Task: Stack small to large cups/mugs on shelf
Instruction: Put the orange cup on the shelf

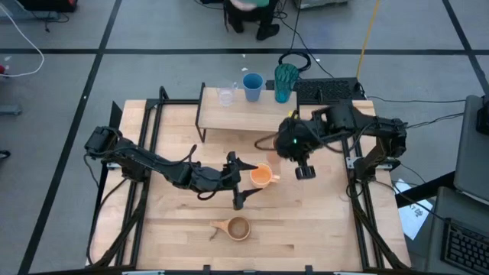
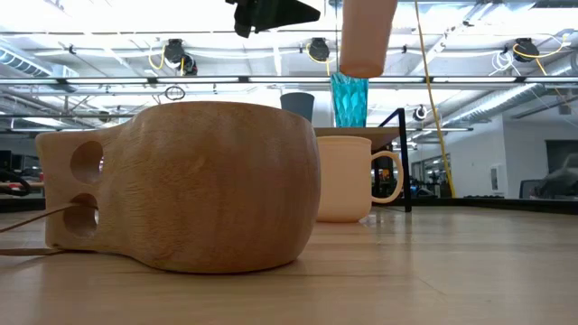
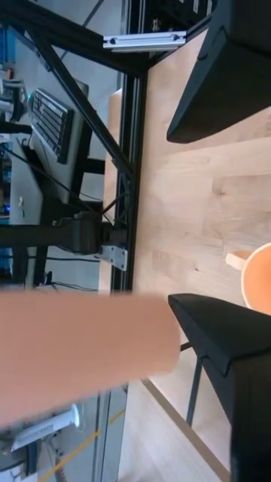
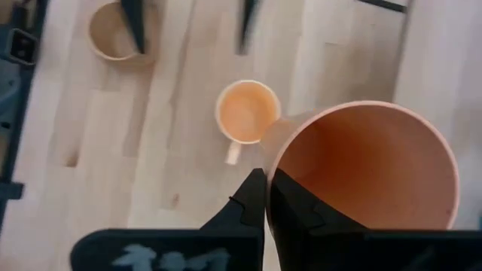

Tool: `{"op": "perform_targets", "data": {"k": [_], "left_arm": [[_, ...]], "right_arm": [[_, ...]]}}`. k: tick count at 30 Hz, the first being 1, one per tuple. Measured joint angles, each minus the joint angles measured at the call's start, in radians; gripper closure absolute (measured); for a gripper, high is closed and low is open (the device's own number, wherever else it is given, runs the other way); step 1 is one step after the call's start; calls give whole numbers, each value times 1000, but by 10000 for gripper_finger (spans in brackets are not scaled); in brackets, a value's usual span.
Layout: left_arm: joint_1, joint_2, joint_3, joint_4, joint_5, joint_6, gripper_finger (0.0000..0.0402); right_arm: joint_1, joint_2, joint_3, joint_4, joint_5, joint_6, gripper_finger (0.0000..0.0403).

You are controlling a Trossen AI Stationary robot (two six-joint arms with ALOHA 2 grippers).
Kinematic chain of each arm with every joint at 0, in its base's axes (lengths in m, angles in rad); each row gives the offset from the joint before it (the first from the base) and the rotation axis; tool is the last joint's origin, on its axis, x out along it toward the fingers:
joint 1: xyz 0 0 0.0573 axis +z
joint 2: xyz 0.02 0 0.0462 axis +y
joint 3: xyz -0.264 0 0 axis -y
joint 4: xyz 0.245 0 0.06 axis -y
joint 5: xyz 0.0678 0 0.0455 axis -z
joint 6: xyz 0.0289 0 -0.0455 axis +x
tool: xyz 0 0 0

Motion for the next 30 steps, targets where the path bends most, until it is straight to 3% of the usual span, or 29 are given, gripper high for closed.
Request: {"op": "perform_targets", "data": {"k": [15, 23, 30], "left_arm": [[0, 0, 0, -42, 0, 3, 125], [0, 0, 0, -46, 0, 3, 128], [0, 1, 0, -53, 2, 3, 128]], "right_arm": [[-304, 10, 19, -11, -2, -151, 403], [-448, 44, 14, -11, -6, -209, 403], [-500, 97, 14, -11, -35, -239, 403]]}}
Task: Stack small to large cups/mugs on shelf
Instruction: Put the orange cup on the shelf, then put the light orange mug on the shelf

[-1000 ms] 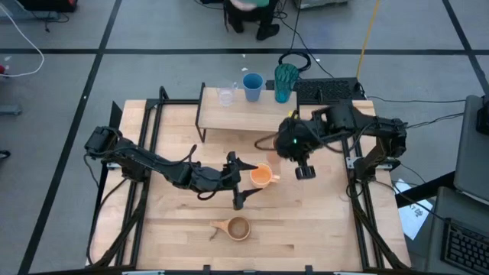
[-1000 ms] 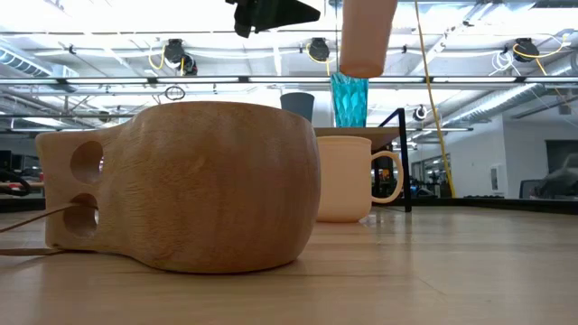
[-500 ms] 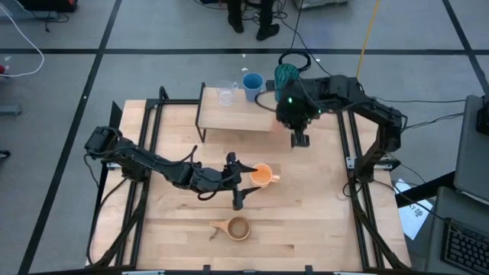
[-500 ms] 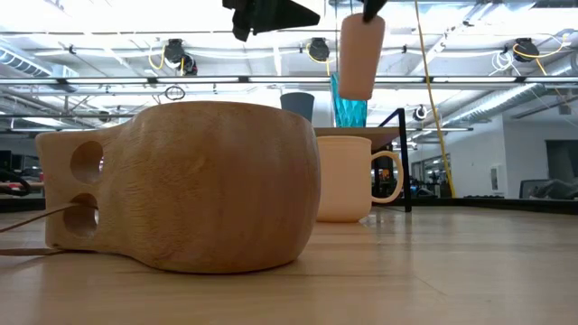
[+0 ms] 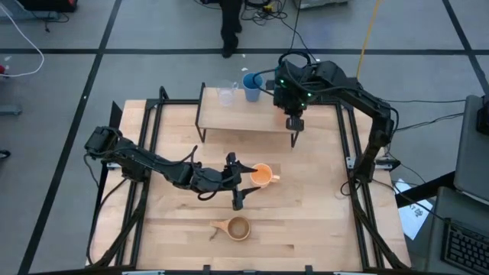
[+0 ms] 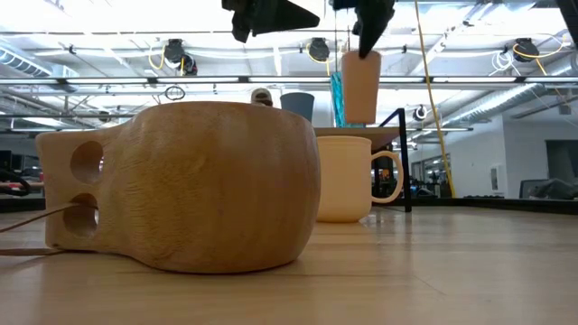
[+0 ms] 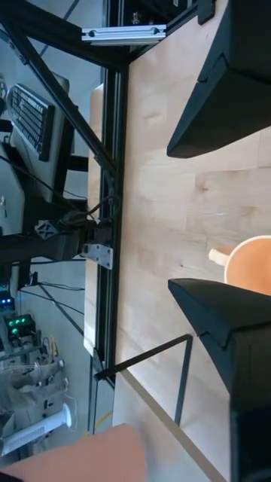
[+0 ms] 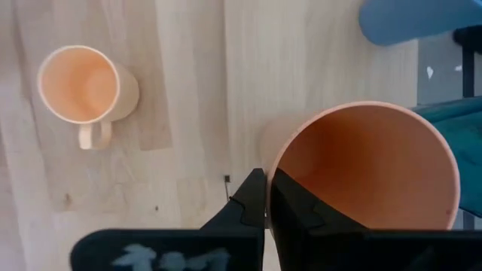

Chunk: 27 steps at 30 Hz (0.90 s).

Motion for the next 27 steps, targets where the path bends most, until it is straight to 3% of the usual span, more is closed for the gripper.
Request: {"op": "perform_targets", "data": {"k": [16, 27], "left_arm": [[-2, 0, 0, -37, 4, -2, 140], [-2, 0, 0, -35, 9, -3, 144]], "right_arm": [[-17, 37, -1, 0, -33, -27, 401], [-37, 37, -1, 0, -33, -22, 354]]}}
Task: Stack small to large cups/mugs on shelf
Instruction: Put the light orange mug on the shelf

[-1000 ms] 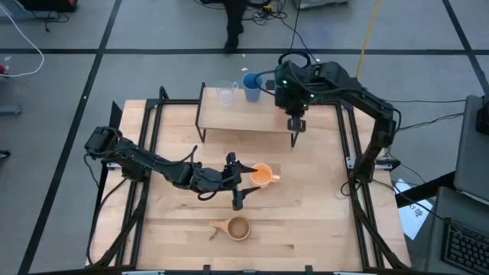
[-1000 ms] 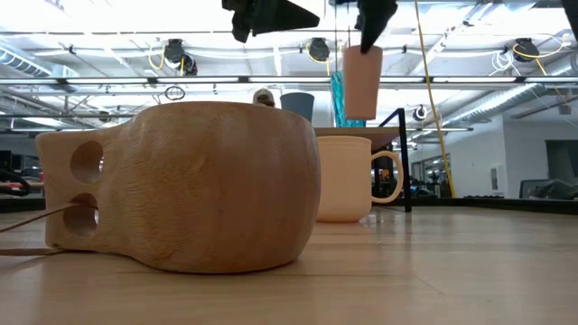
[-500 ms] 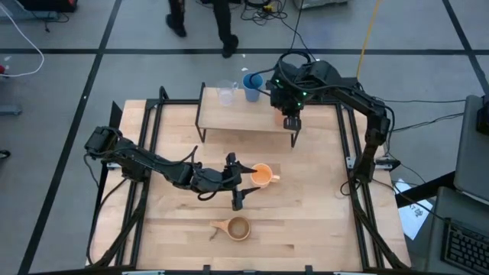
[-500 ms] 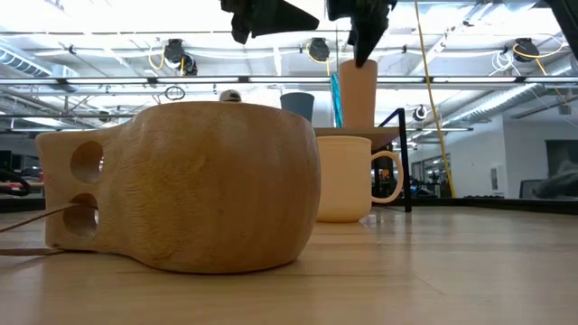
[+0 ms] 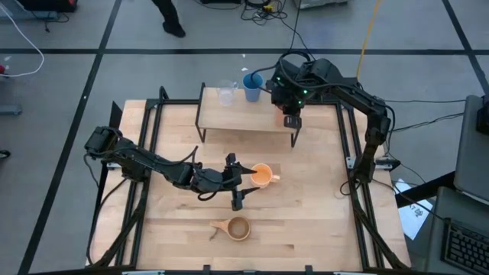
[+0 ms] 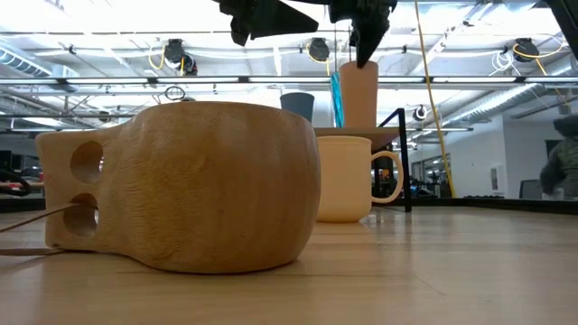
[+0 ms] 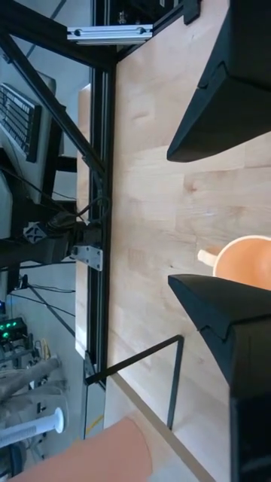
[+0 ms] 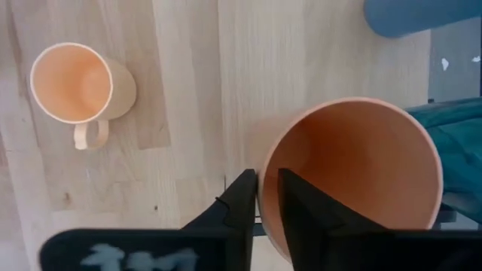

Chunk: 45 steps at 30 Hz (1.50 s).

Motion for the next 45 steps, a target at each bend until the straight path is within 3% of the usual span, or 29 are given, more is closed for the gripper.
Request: {"op": "perform_targets", "data": {"k": [20, 34, 45], "left_arm": [[0, 0, 0, 0, 1, 0, 144], [0, 0, 0, -17, 1, 0, 144], [0, 0, 0, -21, 0, -17, 144]], "right_arm": [[32, -46, 0, 50, 12, 64, 230], [247, -191, 0, 37, 67, 191, 229], [456, -201, 0, -1, 68, 377, 230]]}}
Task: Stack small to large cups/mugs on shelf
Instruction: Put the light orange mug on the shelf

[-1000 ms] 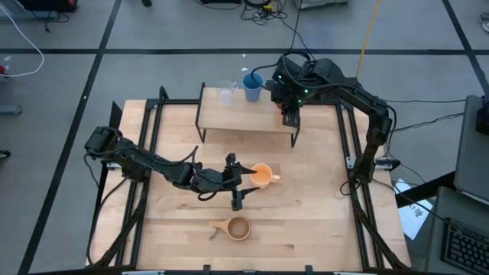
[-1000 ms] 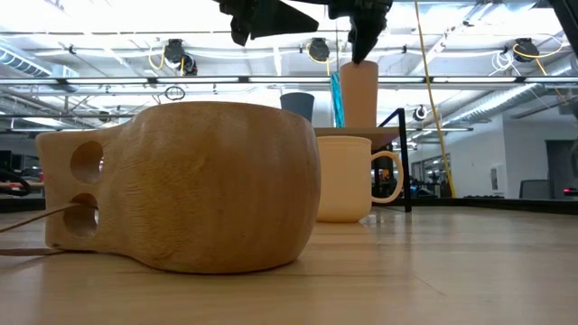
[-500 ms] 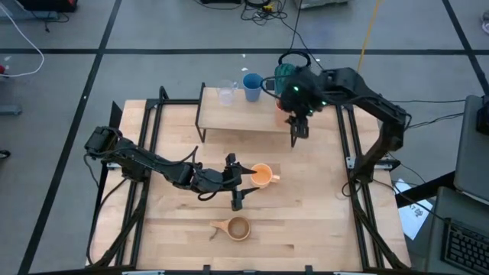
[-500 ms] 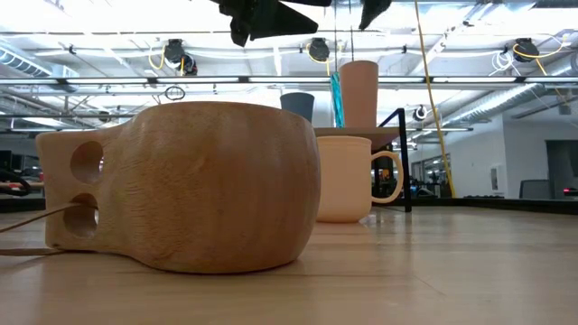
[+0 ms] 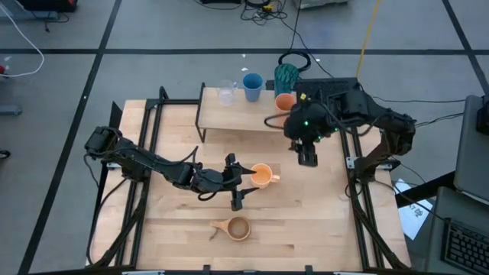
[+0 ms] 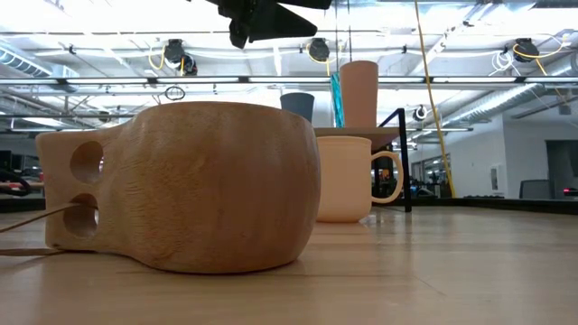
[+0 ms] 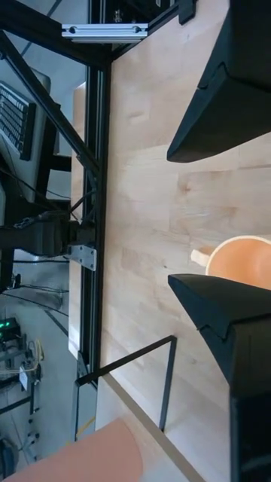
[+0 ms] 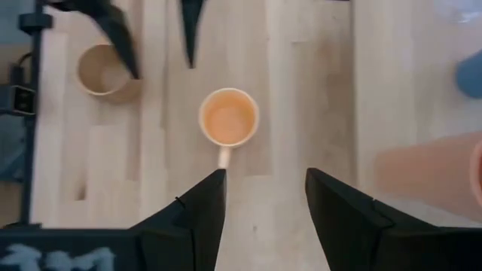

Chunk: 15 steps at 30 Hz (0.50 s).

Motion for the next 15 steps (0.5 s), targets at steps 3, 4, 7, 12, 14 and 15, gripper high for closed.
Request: {"op": "perform_targets", "data": {"k": [3, 4, 7, 12, 14, 15], "left_arm": [[0, 0, 0, 0, 0, -8, 144], [0, 0, 0, -1, 0, -10, 144], [0, 0, 0, -9, 0, -11, 144], [0, -3, 0, -47, 0, -14, 144], [0, -17, 0, -59, 0, -24, 144], [0, -28, 0, -57, 0, -26, 144]], "right_arm": [[45, -2, 0, 0, 0, 35, 230], [59, -2, 0, 0, 0, 45, 230], [98, 0, 0, 0, 0, 69, 230], [165, -1, 0, 0, 0, 101, 230], [193, 0, 0, 0, 0, 114, 230], [205, 0, 0, 0, 1, 118, 230]]}}
